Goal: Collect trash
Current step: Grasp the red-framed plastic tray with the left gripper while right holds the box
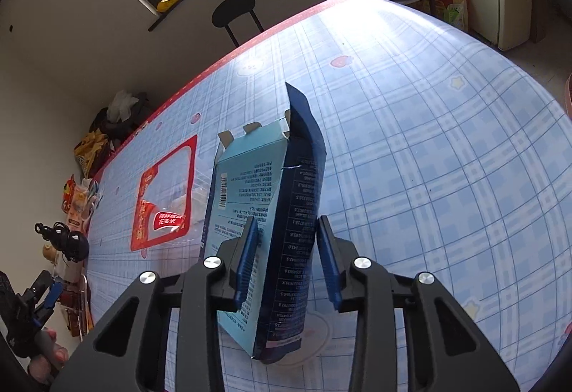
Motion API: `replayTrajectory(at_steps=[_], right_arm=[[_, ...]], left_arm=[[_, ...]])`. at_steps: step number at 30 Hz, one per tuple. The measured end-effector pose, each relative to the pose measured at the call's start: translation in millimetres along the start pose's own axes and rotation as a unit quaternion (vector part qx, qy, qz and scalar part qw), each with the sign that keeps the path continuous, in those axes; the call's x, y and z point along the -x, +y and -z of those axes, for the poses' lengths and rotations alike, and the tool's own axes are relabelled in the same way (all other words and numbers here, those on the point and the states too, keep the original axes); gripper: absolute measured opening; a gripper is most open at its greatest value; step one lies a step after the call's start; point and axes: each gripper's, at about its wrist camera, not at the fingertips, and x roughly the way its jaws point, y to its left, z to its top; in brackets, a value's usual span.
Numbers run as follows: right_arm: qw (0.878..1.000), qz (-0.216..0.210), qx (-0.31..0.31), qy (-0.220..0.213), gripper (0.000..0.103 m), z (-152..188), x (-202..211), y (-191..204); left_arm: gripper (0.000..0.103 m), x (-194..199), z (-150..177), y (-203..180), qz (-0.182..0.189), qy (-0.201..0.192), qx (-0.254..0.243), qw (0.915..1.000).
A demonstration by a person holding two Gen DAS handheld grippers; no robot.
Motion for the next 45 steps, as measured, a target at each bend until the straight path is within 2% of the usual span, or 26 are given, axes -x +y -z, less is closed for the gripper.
replayTrajectory(at_steps=[6,10,12,23,24,25,26,28,30,35,38,45], right_arm=[[0.998,0.016,0.049,-0.039,0.031,-15,48,11],[0.989,0.069,0.122,-0.055,0.031,-16,75,17],[0.985,0.081,0.141,-0.057,0.031,-15,84,16],[0.986,0.106,0.104,-0.08,0.031,-8,124,-17],[0.986,0.108,0.101,-0.082,0.031,-7,126,-19],[0.986,0.11,0.098,-0.084,0.031,-7,128,-22],[0.985,0.112,0.095,-0.085,0.031,-7,130,-24],[0.985,0.117,0.089,-0.085,0.031,-6,132,-29],[0.986,0.121,0.083,-0.083,0.031,-4,133,-34],[0.986,0.131,0.074,-0.078,0.031,-2,135,-44],[0.985,0.135,0.071,-0.077,0.031,-3,135,-45],[0.985,0.136,0.073,-0.077,0.031,-4,139,-47]], left_arm=[[0.097,1,-2,-21,0.021,-0.005,-0.012,0.9997],[0.097,-2,-1,-35,0.038,-0.003,-0.018,0.9991],[0.097,-6,0,-40,0.047,0.002,-0.019,0.9987],[0.095,-50,-5,-58,0.083,0.037,-0.019,0.9957],[0.094,-59,-7,-57,0.085,0.043,-0.015,0.9953],[0.088,-70,-10,-55,0.092,0.054,-0.008,0.9943],[0.073,-83,-13,-53,0.1,0.068,0.006,0.9927],[0.064,-112,-17,-45,0.12,0.096,0.049,0.9868],[0.062,-135,-20,-41,0.128,0.106,0.079,0.9828],[0.053,-172,-22,-49,0.141,0.124,0.089,0.9782],[0.046,-186,-17,-52,0.121,0.142,0.093,0.9779],[0.046,-193,-11,-48,0.138,0.146,0.117,0.9726]])
